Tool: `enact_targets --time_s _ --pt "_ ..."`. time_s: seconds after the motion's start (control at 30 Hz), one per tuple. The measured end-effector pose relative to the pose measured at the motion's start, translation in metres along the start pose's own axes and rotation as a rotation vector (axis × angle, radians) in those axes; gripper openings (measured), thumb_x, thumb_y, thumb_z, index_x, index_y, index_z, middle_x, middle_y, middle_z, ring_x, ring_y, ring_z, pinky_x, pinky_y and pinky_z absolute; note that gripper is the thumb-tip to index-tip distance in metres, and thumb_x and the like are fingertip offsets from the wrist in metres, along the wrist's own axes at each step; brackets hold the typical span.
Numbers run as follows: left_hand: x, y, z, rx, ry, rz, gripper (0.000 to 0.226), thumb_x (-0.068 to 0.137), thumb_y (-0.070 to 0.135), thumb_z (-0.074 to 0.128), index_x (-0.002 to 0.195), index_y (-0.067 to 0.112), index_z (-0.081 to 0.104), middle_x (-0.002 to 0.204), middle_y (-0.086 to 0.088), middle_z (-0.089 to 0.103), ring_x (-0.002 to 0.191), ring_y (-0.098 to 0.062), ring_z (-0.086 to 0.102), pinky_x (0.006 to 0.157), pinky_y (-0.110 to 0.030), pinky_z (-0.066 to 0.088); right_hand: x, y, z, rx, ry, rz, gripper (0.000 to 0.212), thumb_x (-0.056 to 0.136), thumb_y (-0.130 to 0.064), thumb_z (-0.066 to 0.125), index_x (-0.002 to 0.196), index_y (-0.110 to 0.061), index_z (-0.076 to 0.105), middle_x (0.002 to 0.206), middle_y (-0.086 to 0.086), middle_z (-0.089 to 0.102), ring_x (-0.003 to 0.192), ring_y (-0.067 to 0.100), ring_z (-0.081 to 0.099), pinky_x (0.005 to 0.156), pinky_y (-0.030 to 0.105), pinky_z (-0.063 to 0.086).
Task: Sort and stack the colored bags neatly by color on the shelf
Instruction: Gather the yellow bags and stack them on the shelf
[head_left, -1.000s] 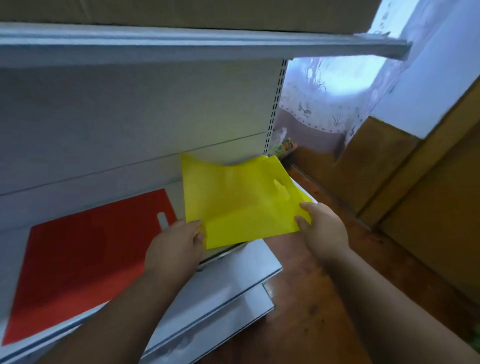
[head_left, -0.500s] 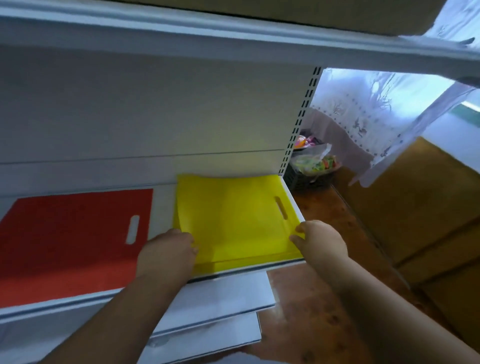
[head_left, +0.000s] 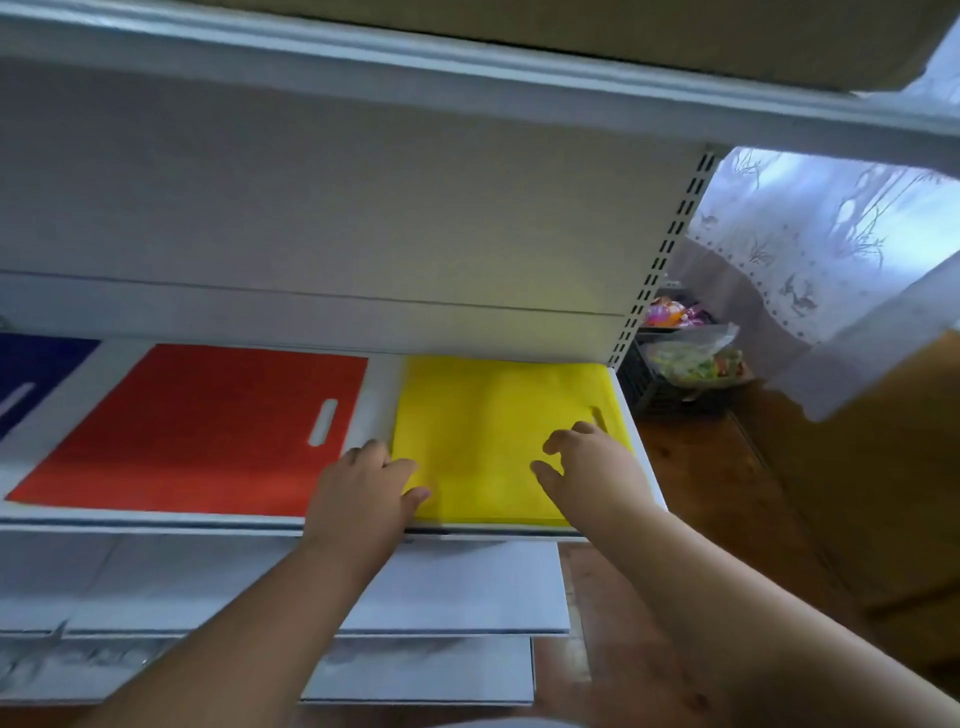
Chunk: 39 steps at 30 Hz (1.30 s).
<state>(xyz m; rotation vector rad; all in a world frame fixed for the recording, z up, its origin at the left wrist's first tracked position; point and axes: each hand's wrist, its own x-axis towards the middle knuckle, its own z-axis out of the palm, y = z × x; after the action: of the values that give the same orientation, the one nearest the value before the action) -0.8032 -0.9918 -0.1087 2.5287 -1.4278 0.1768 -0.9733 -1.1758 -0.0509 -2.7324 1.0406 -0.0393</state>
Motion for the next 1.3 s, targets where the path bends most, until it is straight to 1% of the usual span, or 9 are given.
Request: enact_targets --time_s 0.07,0.2,0.4,0.53,0.63,0.73,0.8,1.07,1.3 --pt "-0.010 -0.008 -0.009 -0.039 0.071 0.012 0.043 0.084 0.052 0.048 0.094 0.019 0.075 0.072 -0.004 0.052 0.061 -0.030 0.055 0.052 -0.031 0.043 0.001 -0.032 0.001 0.051 0.017 -0.069 0.037 0.097 -0.047 0.050 0.125 -0.025 0.060 0.118 -0.002 0.056 0.092 0.022 0.062 0.069 0.030 0.050" --pt "-0.046 -0.042 -0.037 -0.136 0.194 -0.044 0.040 0.085 0.048 0.049 0.103 0.021 0.072 0.077 -0.001 0.052 0.067 -0.029 0.057 0.057 -0.033 0.043 -0.002 -0.107 0.010 0.129 0.059 -0.184 0.038 0.095 -0.042 0.053 0.130 -0.028 0.055 0.123 -0.002 0.053 0.100 0.024 0.063 0.078 0.034 0.053" --pt "-0.155 -0.167 -0.088 -0.147 0.236 -0.258 0.043 0.089 0.049 0.049 0.120 0.025 0.066 0.096 0.005 0.062 0.081 -0.019 0.063 0.065 -0.031 0.051 -0.016 -0.274 0.035 0.266 0.112 -0.429 0.044 0.096 -0.033 0.053 0.139 -0.025 0.048 0.132 0.003 0.049 0.116 0.024 0.054 0.097 0.035 0.044" --pt "-0.227 -0.261 -0.136 -0.092 0.255 -0.435 0.042 0.091 0.040 0.063 0.131 0.031 0.056 0.094 0.011 0.064 0.077 -0.013 0.060 0.063 -0.029 0.048 -0.032 -0.398 0.046 0.386 0.110 -0.595 0.047 0.097 -0.032 0.053 0.143 -0.025 0.045 0.106 -0.004 0.059 0.093 0.015 0.056 0.084 0.034 0.047" --pt "-0.275 -0.315 -0.163 -0.132 0.230 -0.596 0.047 0.092 0.043 0.058 0.137 0.038 0.046 0.086 0.018 0.059 0.076 -0.007 0.056 0.064 -0.029 0.050 -0.045 -0.479 0.049 0.450 0.080 -0.704 0.052 0.097 -0.027 0.055 0.147 -0.027 0.040 0.115 -0.003 0.054 0.094 0.012 0.051 0.080 0.030 0.042" --pt "-0.306 -0.367 -0.179 -0.100 0.262 -0.674 0.040 0.092 0.041 0.058 0.131 0.036 0.053 0.088 0.017 0.060 0.078 -0.007 0.057 0.063 -0.029 0.049 -0.048 -0.545 0.056 0.456 0.080 -0.776 0.044 0.096 -0.029 0.056 0.139 -0.024 0.050 0.124 0.000 0.050 0.093 0.016 0.055 0.085 0.036 0.048" --pt "-0.315 -0.405 -0.182 -0.076 0.282 -0.738 0.037 0.092 0.040 0.057 0.128 0.035 0.058 0.096 0.016 0.061 0.080 -0.007 0.058 0.065 -0.026 0.047 -0.039 -0.588 0.063 0.447 0.073 -0.808 0.039 0.097 -0.032 0.055 0.135 -0.025 0.054 0.123 -0.005 0.050 0.086 0.009 0.053 0.080 0.030 0.047" --pt "-0.363 -0.546 -0.224 0.015 0.326 -1.052 0.038 0.093 0.042 0.056 0.130 0.037 0.054 0.102 0.015 0.064 0.085 -0.005 0.059 0.069 -0.026 0.054 -0.010 -0.799 0.096 0.454 -0.095 -1.039 0.043 0.097 -0.036 0.054 0.139 -0.027 0.049 0.097 -0.011 0.059 0.083 0.008 0.055 0.068 0.029 0.045" --pt "-0.427 -0.665 -0.270 0.070 0.434 -1.203 0.043 0.095 0.043 0.054 0.136 0.035 0.050 0.100 0.016 0.063 0.081 -0.002 0.056 0.068 -0.019 0.052 -0.032 -0.980 0.130 0.486 -0.154 -1.146 0.044 0.096 -0.035 0.057 0.139 -0.029 0.049 0.079 -0.016 0.052 0.067 -0.003 0.047 0.058 0.022 0.032"
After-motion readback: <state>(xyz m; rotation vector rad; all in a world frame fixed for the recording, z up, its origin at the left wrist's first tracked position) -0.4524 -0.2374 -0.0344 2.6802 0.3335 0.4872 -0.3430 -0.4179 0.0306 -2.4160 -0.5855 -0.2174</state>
